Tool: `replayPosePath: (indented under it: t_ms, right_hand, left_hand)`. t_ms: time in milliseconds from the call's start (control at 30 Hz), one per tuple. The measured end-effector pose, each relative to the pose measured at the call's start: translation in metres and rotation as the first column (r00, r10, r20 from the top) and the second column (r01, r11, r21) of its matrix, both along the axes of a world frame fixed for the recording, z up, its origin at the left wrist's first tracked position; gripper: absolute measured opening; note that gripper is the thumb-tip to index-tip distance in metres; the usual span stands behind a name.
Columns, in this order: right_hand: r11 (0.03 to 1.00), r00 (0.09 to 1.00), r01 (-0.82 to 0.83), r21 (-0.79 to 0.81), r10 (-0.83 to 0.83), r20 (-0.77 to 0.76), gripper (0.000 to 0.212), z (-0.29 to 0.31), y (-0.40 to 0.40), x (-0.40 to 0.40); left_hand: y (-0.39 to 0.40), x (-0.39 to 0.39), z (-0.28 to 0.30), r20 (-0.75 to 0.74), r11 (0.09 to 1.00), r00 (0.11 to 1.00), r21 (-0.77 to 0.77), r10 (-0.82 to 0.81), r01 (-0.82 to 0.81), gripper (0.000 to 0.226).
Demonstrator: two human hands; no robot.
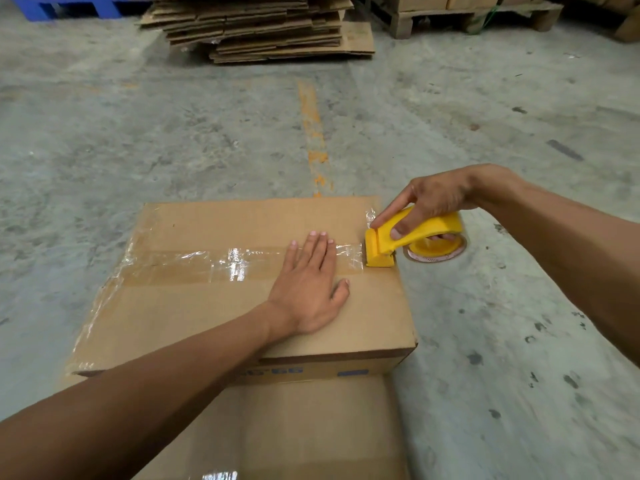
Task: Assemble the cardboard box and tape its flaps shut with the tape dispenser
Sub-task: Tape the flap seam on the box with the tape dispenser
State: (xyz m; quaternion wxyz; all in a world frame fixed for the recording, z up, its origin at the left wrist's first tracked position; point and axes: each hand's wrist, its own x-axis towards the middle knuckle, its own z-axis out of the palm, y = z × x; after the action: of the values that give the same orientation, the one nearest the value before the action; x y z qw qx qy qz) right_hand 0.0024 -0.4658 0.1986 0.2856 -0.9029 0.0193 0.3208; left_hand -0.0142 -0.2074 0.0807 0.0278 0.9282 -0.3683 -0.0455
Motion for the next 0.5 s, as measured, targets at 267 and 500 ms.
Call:
replayPosePath:
  t_ms: [267, 500]
  right_hand:
    - [1.000, 1.000, -0.018, -0.006, 0.019, 0.023, 0.037, -0.001, 0.001, -0.002]
    - [0.996, 0.999, 0.043, 0.077, -0.044, 0.003, 0.037, -0.006, -0.031, -0.019]
  left_hand:
    - [-0.045, -0.010, -0.009, 0.004, 1.000, 1.000, -0.016, -0.025, 0.025, 0.080]
    - [-0.039, -0.012, -0.014, 0.031, 0.999, 0.999, -0.050, -0.013, 0.014, 0.081]
